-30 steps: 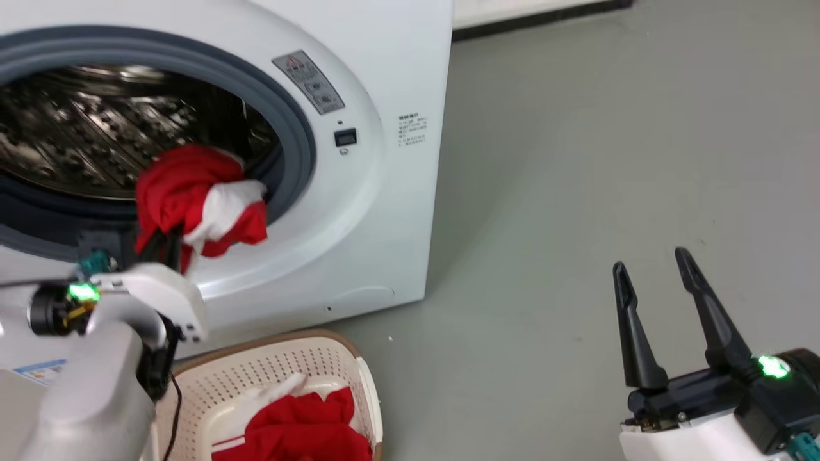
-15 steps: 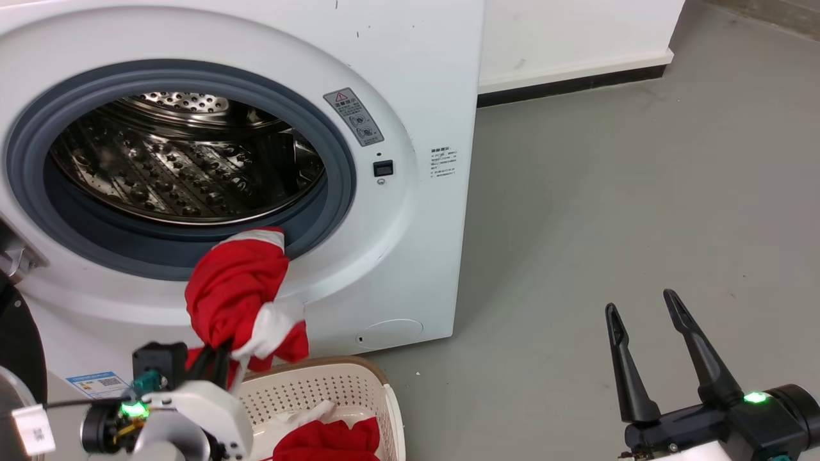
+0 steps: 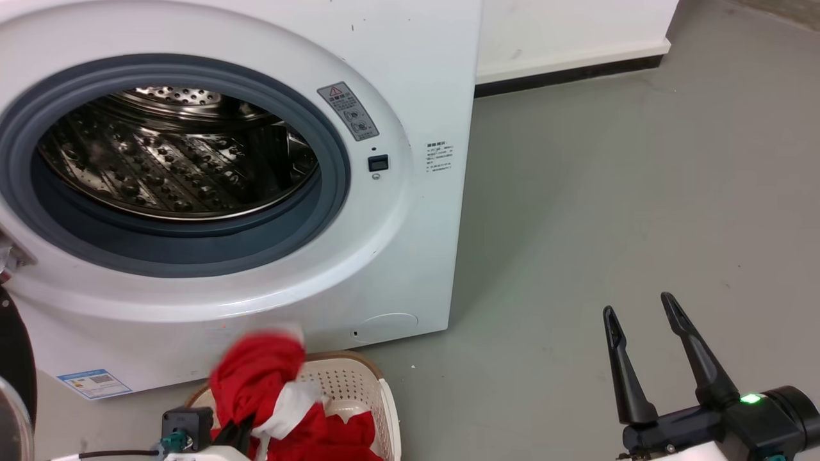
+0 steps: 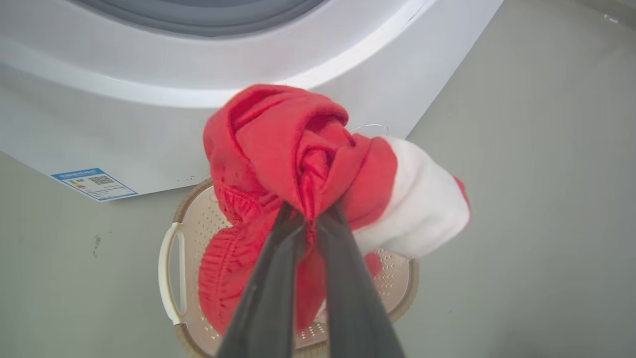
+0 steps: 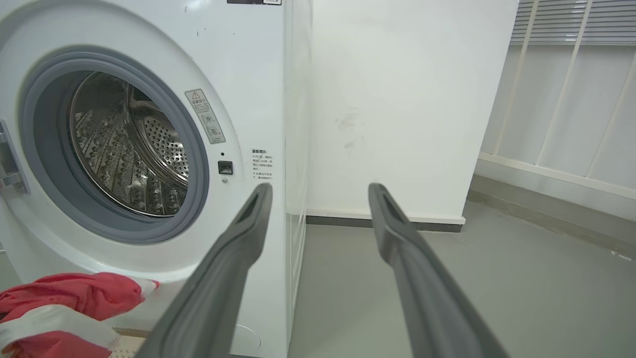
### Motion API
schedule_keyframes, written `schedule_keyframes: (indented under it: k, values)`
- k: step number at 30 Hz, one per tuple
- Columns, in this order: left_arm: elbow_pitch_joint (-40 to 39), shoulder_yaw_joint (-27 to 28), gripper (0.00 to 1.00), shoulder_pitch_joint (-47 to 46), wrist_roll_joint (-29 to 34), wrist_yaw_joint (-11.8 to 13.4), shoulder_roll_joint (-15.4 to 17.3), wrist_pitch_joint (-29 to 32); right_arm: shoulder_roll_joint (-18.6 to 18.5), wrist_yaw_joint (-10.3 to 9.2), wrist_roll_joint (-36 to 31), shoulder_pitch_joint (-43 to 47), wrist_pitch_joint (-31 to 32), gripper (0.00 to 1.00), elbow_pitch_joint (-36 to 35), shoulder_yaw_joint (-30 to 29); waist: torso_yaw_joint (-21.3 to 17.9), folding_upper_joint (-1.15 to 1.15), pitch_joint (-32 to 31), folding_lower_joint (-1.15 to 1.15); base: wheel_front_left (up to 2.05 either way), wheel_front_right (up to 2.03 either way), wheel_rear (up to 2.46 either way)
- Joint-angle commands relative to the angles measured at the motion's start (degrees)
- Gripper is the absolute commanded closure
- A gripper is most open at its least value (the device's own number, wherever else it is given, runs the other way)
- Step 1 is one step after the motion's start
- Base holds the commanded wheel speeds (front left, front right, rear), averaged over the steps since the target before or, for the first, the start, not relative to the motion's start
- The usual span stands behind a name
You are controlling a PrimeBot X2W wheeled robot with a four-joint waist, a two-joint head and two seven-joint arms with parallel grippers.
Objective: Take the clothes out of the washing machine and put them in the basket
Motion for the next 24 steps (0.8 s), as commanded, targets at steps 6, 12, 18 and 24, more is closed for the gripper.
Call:
schedule_keyframes:
  k: [6,12,18,24]
  values:
    - [7.3,-0.2,1.00,-2.4,-1.0,-2.1,-1.6,-1.6,0.0,-0.02,-0.2,-2.2,-0.1,0.00,-0.1,0.5,-1.8,0.00,2.7,0.00,0.00,0.00,0.00]
    - [16.3,-0.2,1.00,-6.3,-1.6,-4.0,-3.3,-2.4,0.0,-0.02,0.1,-4.6,-0.1,0.00,-0.6,1.1,-4.0,0.00,6.6,0.00,0.00,0.00,0.00]
    - [26.5,0.0,1.00,-11.4,-2.6,-6.1,-5.0,-2.8,0.0,-0.02,1.1,-7.6,-0.1,0.00,-1.5,1.5,-6.2,0.00,11.7,0.00,0.00,0.00,0.00]
    - [34.9,0.4,1.00,-16.3,-3.5,-7.4,-6.5,-2.1,0.0,-0.02,2.1,-9.9,-0.1,0.00,-2.4,1.9,-7.1,0.00,16.3,0.00,0.00,0.00,0.00]
